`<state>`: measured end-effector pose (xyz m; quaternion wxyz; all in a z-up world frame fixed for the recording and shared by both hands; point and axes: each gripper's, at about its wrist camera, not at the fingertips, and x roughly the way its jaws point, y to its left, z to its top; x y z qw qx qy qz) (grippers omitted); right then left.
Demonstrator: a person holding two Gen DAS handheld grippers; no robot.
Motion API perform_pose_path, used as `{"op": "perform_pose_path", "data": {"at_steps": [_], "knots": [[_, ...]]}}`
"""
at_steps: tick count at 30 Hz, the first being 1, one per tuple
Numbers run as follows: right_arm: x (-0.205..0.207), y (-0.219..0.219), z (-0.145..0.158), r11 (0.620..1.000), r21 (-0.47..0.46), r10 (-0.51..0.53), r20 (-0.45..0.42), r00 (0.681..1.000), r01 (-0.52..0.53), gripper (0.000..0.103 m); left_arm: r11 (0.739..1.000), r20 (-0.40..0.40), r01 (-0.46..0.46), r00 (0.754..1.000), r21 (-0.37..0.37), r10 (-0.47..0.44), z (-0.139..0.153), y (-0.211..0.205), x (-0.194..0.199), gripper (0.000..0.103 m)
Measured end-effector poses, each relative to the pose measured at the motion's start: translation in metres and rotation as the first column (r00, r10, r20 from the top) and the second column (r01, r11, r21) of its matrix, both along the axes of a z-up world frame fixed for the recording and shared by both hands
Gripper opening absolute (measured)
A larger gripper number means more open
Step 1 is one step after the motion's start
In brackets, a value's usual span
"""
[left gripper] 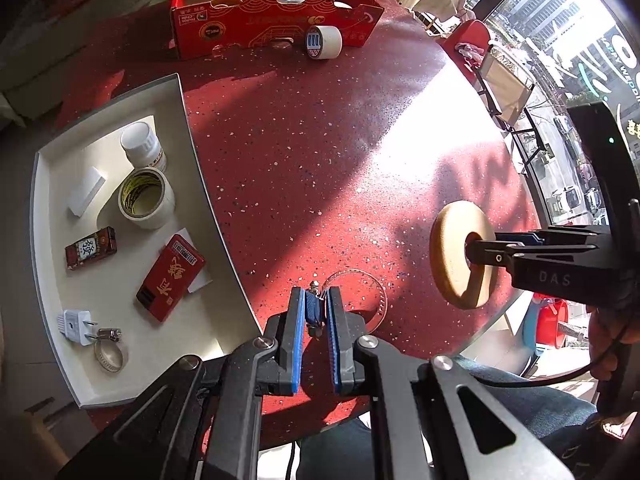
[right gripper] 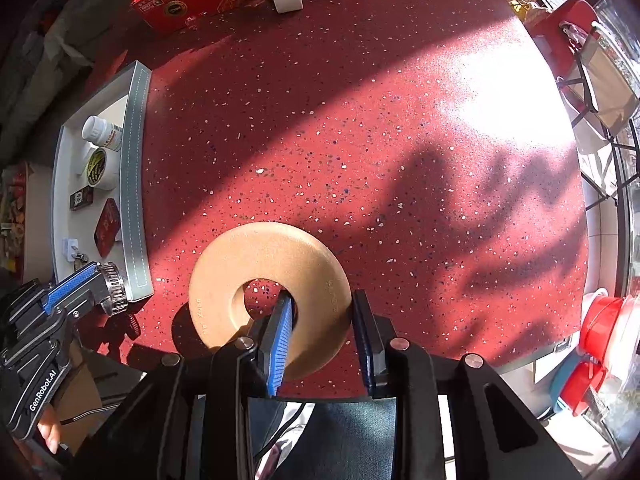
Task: Organize rigid objects
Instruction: 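Carry the hose clamp with left tool while right tool carries the wooden ring to the tray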
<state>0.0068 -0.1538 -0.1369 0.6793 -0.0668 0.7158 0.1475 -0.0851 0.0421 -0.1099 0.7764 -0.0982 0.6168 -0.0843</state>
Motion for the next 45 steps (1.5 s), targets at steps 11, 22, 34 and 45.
{"op": "perform_pose_path", "data": {"at_steps": [11, 22, 34, 45], "knots": [[-0.001, 0.017, 0.006, 0.999, -0.008, 0.045, 0.013, 0.999, -0.045, 0.031, 0.997, 0.010, -0.077, 0.997, -0.007, 0.078, 0.002, 0.026, -0.009, 0.012], [-0.004, 0.065, 0.013, 0.981, -0.007, 0.193, 0.036, 0.980, -0.193, 0.031, 0.961, -0.002, -0.273, 0.962, 0.032, 0.273, -0.005, 0.082, -0.029, 0.012], [-0.019, 0.171, 0.028, 0.905, 0.054, 0.419, 0.073, 0.905, -0.423, 0.031, 0.883, 0.021, -0.459, 0.888, 0.098, 0.460, -0.002, 0.144, -0.047, 0.012], [-0.036, 0.223, 0.028, 0.853, 0.076, 0.511, 0.078, 0.856, -0.516, 0.031, 0.855, 0.005, -0.502, 0.862, 0.128, 0.506, -0.011, 0.159, -0.048, 0.012]]}}
